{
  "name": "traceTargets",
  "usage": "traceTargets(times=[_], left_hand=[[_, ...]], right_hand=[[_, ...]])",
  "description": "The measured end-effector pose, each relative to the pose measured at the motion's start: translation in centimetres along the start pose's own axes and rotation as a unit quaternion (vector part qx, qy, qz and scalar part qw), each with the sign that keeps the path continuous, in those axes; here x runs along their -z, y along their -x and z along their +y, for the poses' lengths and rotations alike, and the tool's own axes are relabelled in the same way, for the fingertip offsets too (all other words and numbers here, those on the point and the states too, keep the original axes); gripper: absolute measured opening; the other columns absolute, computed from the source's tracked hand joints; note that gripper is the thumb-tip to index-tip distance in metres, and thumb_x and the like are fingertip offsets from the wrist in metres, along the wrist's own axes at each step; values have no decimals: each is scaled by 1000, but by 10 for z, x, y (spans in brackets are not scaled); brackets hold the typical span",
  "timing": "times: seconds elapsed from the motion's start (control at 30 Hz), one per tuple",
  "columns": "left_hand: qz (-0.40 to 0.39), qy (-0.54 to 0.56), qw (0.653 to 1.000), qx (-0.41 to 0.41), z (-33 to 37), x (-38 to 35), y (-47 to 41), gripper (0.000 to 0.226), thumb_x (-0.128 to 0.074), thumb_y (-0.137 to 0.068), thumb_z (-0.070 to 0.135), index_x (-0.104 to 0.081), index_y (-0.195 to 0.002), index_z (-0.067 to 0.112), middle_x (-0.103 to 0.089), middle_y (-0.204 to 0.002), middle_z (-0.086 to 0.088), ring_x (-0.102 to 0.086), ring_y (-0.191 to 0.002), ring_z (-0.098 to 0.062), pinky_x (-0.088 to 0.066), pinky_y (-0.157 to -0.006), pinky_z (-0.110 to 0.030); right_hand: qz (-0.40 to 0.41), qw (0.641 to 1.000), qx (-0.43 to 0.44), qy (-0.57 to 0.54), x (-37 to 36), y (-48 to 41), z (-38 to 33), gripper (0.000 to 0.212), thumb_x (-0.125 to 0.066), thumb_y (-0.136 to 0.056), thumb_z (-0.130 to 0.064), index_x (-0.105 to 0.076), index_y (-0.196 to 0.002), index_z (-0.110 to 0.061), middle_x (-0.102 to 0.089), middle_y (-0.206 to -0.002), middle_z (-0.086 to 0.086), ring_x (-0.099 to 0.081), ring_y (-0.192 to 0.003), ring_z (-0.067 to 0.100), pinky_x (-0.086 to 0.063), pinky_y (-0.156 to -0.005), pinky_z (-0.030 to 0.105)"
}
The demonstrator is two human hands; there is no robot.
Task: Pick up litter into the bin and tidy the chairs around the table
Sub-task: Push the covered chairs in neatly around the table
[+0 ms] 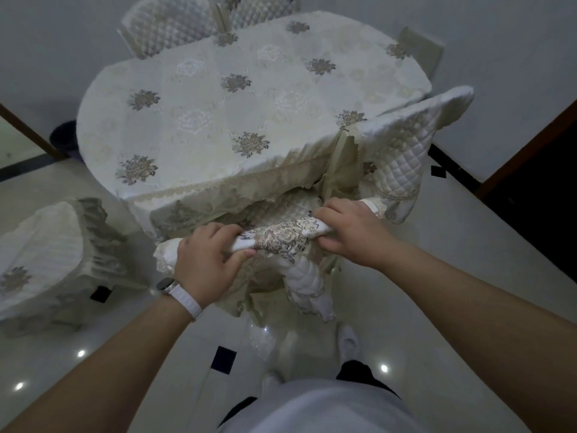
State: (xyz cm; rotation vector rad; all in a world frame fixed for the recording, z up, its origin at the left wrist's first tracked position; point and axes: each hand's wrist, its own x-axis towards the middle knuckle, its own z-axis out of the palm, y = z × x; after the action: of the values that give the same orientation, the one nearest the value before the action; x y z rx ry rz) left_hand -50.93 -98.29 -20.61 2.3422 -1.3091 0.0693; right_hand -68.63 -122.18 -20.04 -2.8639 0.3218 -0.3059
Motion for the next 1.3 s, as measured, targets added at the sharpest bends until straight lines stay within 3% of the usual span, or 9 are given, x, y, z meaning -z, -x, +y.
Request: traceTargets(times=[0.23,0.43,0.7,1.3], left_hand=[[20,-23,999,44,21,-17,-24,54,-55,-81,61,-71,-105,15,-65,-95,-3,-61,-85,-27,-52,-71,-46],[45,-32,994,93,45,-29,-47,52,-55,-82,60,-71,-106,16,-68,-99,-4,-62,-88,-29,-52,-75,-47],[34,-51,991,121,62,-52,-75,52,-54,-81,61,-69,-106,18,-65,-92,-3,-60,-83,-29,-52,-71,-44],[8,-38,992,118,-7,-64,-129,52,-55,-80,61,-70,-105,19,-67,-95,-1,-61,-84,-28,-52,-72,-43]], right_hand=[[-27,998,60,-19,7,-28,48,46,-52,-75,-44,-65,-110,-17,-62,-100,4,-59,-88,28,-46,-75,40],[-19,995,99,-23,10,-56,89,43,-54,-76,-43,-64,-108,-17,-59,-94,4,-56,-81,28,-38,-71,36],[-64,991,117,-21,14,-81,129,49,-49,-75,-48,-64,-109,-16,-60,-96,5,-58,-85,30,-44,-74,40],[-87,991,104,-5,-21,-159,133,48,-48,-72,-46,-64,-106,-16,-58,-93,5,-58,-85,30,-42,-72,37]])
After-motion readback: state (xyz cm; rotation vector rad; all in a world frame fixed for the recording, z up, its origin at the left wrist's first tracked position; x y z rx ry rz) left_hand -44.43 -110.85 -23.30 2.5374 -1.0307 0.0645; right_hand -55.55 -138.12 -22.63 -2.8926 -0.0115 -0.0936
